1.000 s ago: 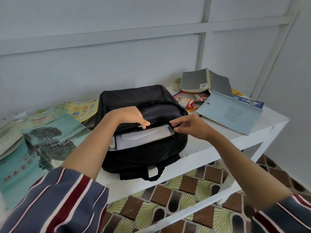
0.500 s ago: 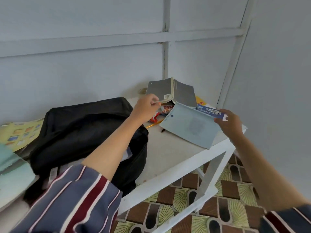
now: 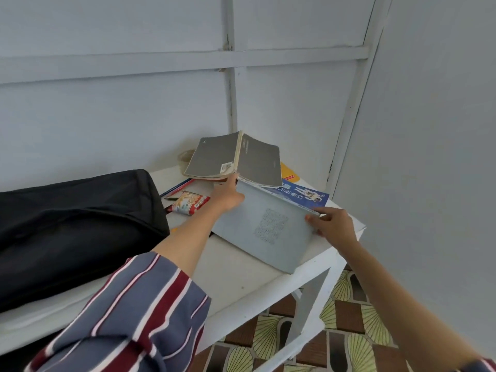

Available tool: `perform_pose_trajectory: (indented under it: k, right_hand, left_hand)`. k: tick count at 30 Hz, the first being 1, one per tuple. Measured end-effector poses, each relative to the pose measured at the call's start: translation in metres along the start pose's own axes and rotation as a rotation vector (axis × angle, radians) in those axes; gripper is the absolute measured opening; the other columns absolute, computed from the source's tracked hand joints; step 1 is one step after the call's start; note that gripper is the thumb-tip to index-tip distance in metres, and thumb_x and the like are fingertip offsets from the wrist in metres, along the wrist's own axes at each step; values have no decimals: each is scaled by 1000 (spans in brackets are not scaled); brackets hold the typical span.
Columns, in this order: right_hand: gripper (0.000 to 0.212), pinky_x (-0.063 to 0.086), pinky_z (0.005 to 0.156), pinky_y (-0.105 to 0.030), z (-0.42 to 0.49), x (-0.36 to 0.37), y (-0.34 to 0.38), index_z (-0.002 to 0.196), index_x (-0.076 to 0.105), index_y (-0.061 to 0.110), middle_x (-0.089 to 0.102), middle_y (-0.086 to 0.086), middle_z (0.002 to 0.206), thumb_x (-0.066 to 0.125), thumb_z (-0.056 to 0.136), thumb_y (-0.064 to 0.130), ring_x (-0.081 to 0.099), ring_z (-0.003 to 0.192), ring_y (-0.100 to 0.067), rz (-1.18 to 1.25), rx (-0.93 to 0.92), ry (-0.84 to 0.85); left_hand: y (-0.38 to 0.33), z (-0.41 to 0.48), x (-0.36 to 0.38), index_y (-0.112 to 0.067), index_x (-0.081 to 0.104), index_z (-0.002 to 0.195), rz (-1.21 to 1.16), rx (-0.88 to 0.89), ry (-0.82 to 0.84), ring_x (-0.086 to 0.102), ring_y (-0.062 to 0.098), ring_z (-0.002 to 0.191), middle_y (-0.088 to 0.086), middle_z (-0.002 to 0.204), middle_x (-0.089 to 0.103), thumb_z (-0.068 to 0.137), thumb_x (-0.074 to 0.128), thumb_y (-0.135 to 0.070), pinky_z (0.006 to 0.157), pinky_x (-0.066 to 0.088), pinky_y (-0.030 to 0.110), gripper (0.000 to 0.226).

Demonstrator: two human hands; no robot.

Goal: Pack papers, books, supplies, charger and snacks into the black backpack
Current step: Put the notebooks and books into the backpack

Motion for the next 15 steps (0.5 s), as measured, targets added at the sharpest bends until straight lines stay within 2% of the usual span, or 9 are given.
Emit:
perform_pose_trajectory:
  k: [2,3,5,6,8,10,13,15]
  right_hand:
    - [29,43,66,-23,-1,-4,1,114,66,8,68,-9,91,64,87,20,55,73,-20,-20,-65,-7]
    - [28,40,61,-21,-1,-6,2,113,66,8,65,-2,80,63,88,20,53,67,-15,-23,-101,-20]
    - [23,35,54,-18,0,-12,6,110,67,11,52,12,61,62,89,19,46,58,-7,-15,-166,-57]
    - [20,33,53,-19,3,-16,8,106,69,11,47,13,56,62,88,18,42,54,-7,-3,-197,-81]
    - [16,30,54,-24,10,-24,15,100,70,11,41,7,51,62,88,18,36,51,-12,19,-258,-122]
    - [10,29,54,-26,17,-32,25,95,68,14,40,1,53,62,89,19,33,52,-14,34,-314,-142]
    - [5,31,54,-24,29,-41,39,93,65,16,39,-3,58,62,89,18,31,52,-10,98,-372,-153]
    - [8,32,55,-15,35,-46,48,96,65,15,39,-2,63,61,89,17,32,55,-9,117,-431,-157]
  left_hand:
    - [1,7,2,-33,21,144,-27,-4,-32,46,33,119,11,132,46,83,48,-12,98,43,41,70]
    - [1,9,2,-33,25,143,-52,10,-52,50,31,114,11,126,49,82,49,-12,95,45,43,68]
    - [-4,10,-1,-30,32,138,-142,56,-93,56,23,89,13,115,54,83,49,-9,76,51,35,61]
    - [-7,11,-3,-27,34,136,-193,81,-111,53,17,77,13,108,55,84,48,-6,65,48,31,58]
    - [-13,12,-8,-21,38,134,-259,132,-154,42,11,63,5,82,49,85,47,-1,55,40,23,54]
    - [-19,11,-14,-18,42,131,-299,181,-201,41,11,61,0,69,43,84,48,3,56,37,24,51]
    - [-26,9,-21,-17,47,126,-373,240,-241,53,18,69,8,77,55,83,52,4,64,43,27,48]
    - [-31,6,-26,-15,49,123,-439,270,-273,56,13,69,4,77,58,83,55,5,67,46,26,45]
Point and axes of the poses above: each hand's wrist, its own z-axis towards the middle knuckle, its own x-axis out of the palm, y = z × x, the point moved 1 cm from there along z, towards the middle knuckle
